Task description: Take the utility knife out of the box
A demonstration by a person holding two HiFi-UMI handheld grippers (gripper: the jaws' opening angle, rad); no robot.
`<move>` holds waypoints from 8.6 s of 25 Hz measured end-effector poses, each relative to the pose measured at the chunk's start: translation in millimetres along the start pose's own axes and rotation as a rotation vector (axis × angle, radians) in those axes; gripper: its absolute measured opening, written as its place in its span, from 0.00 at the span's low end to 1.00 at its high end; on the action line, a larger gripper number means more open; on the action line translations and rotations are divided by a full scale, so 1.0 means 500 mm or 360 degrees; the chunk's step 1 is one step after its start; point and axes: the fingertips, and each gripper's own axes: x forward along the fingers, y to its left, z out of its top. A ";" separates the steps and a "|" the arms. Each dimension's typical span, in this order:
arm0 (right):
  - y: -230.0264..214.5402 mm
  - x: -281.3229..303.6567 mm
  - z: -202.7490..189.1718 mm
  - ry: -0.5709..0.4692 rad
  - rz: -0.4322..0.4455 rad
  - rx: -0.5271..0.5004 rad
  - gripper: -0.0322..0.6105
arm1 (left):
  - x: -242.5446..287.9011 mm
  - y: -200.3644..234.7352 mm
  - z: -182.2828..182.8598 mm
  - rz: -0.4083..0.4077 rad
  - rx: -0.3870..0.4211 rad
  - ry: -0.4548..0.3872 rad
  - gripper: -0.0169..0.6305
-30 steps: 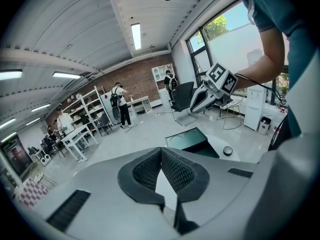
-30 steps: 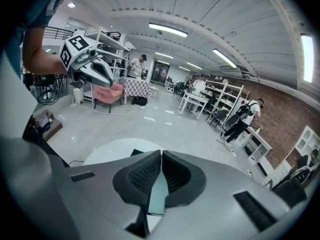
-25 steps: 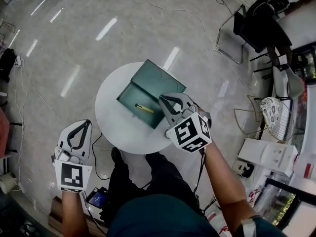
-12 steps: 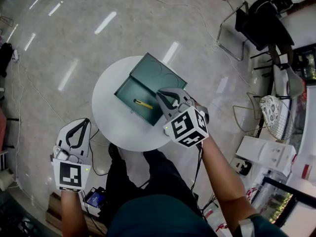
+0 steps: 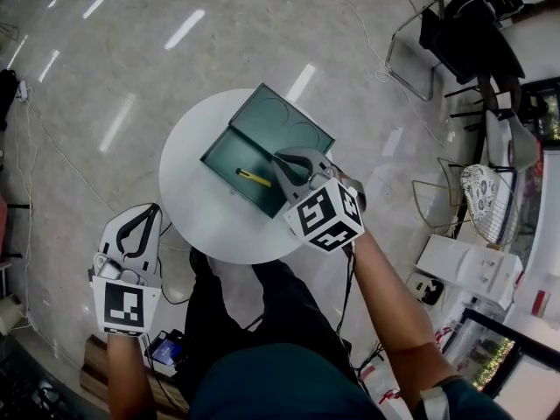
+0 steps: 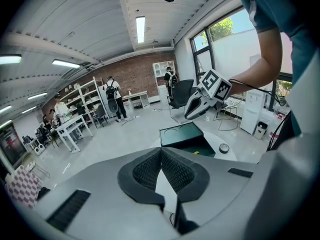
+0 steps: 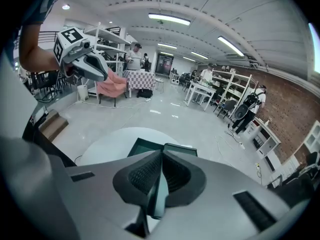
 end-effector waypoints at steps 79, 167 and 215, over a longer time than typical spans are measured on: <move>0.043 0.260 -0.212 0.0325 0.0197 0.0065 0.11 | 0.096 -0.050 -0.144 -0.0115 -0.0105 0.0116 0.05; 0.145 0.052 -0.123 0.0376 0.0046 0.0252 0.16 | -0.095 -0.036 -0.070 0.0032 -0.0043 0.0056 0.05; 0.129 -0.598 0.255 -0.0784 -0.0210 0.0670 0.16 | -0.392 -0.050 0.173 0.0062 0.0011 -0.0272 0.05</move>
